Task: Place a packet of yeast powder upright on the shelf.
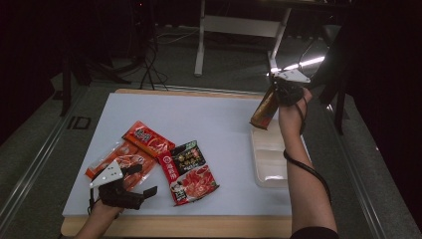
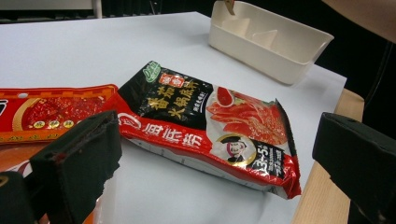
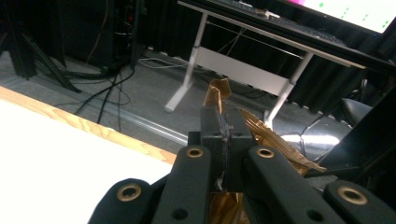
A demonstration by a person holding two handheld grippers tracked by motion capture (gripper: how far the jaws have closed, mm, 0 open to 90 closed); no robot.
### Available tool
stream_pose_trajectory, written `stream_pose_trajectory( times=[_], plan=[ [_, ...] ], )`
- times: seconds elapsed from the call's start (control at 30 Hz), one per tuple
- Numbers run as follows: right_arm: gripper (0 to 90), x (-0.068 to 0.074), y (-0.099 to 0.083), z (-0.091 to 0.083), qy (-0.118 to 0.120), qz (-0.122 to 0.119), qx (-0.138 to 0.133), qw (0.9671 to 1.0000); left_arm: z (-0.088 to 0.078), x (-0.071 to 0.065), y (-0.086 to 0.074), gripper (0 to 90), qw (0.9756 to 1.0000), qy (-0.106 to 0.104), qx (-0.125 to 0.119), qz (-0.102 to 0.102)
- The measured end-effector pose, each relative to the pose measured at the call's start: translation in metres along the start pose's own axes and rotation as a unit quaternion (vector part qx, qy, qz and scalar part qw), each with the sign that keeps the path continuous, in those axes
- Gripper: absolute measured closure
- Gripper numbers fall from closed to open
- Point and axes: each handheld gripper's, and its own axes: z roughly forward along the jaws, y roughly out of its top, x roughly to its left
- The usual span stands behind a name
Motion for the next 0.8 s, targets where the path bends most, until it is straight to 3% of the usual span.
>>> stream_pose_trajectory(
  times=[0.23, 0.43, 0.6, 0.67, 0.8],
  plan=[
    [89.9, 0.0, -0.01, 0.002, 0.003, -0.007, 0.003, 1.0, 0.0, -0.001, 0.0, 1.8, 1.0, -0.001, 0.003, 0.003],
    [89.9, -0.001, -0.022, -0.003, -0.003, -0.03, 0.013, 0.9995, 0.001, 0.0, 0.0, 1.9, 1.0, 0.001, 0.004, 0.003],
    [89.9, -0.006, -0.026, -0.017, -0.012, -0.039, 0.01, 0.9991, 0.002, -0.002, 0.0, 1.8, 1.0, 0.001, 0.007, 0.007],
    [89.9, -0.006, -0.027, -0.022, -0.025, -0.057, 0.011, 0.998, 0.002, -0.002, 0.0, 1.8, 0.9999, 0.002, 0.01, 0.01],
    [89.9, -0.01, -0.031, -0.027, -0.027, -0.063, 0.016, 0.9975, 0.002, -0.002, 0.0, 1.8, 0.9999, 0.002, 0.008, 0.01]
  ],
)
